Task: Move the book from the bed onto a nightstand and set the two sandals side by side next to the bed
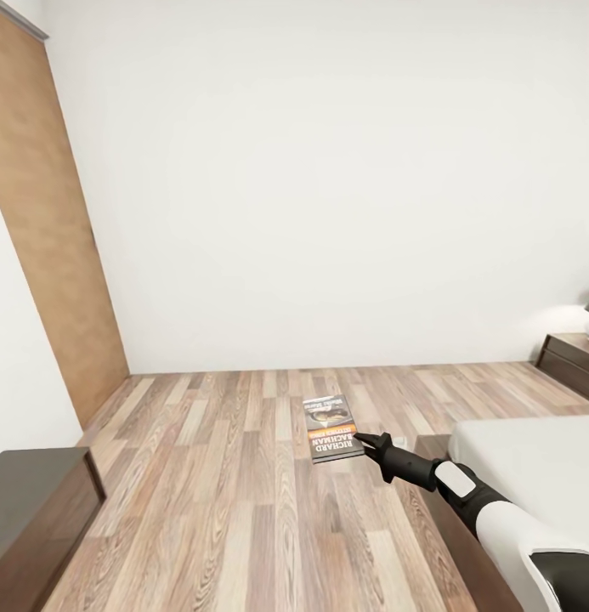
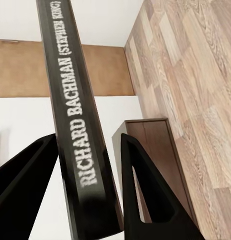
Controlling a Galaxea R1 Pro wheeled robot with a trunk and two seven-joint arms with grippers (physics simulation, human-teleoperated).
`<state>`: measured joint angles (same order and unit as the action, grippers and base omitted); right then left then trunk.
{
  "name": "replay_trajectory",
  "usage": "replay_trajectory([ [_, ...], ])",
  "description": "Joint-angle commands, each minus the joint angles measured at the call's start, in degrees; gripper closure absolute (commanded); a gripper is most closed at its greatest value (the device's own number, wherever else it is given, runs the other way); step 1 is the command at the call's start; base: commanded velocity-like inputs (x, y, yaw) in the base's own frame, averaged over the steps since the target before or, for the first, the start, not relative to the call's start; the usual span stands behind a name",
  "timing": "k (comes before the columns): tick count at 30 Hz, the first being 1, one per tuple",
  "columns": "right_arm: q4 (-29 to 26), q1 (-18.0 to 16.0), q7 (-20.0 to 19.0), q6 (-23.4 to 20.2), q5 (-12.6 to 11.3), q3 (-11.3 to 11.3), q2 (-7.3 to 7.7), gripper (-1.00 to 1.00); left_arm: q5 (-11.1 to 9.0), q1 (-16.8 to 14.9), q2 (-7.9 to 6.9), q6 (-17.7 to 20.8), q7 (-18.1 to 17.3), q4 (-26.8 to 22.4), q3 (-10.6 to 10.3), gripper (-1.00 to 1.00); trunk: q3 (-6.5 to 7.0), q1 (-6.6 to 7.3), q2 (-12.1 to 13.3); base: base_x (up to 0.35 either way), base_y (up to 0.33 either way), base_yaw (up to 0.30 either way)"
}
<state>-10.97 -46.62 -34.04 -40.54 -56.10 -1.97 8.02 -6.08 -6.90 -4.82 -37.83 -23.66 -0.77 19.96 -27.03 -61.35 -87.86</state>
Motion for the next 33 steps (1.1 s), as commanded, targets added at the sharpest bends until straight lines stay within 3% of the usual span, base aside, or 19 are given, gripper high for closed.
replay_trajectory([
  [1, -0.01, -0.05, -0.1, -0.33, -0.55, 0.01, 0.04, 1.0, -0.6, -0.04, -0.01, 0.03, -0.6, 0.07, 0.08, -1.0, -0.06, -0.02, -0.03, 0.175, 0.0, 0.0],
  [33, -0.01, -0.05, -0.23, -0.39, -0.59, -0.01, 0.07, 1.0, -0.6, -0.04, -0.09, 0.03, -0.6, 0.07, 0.08, -1.0, -0.06, -0.02, -0.03, 0.175, 0.0, 0.0],
])
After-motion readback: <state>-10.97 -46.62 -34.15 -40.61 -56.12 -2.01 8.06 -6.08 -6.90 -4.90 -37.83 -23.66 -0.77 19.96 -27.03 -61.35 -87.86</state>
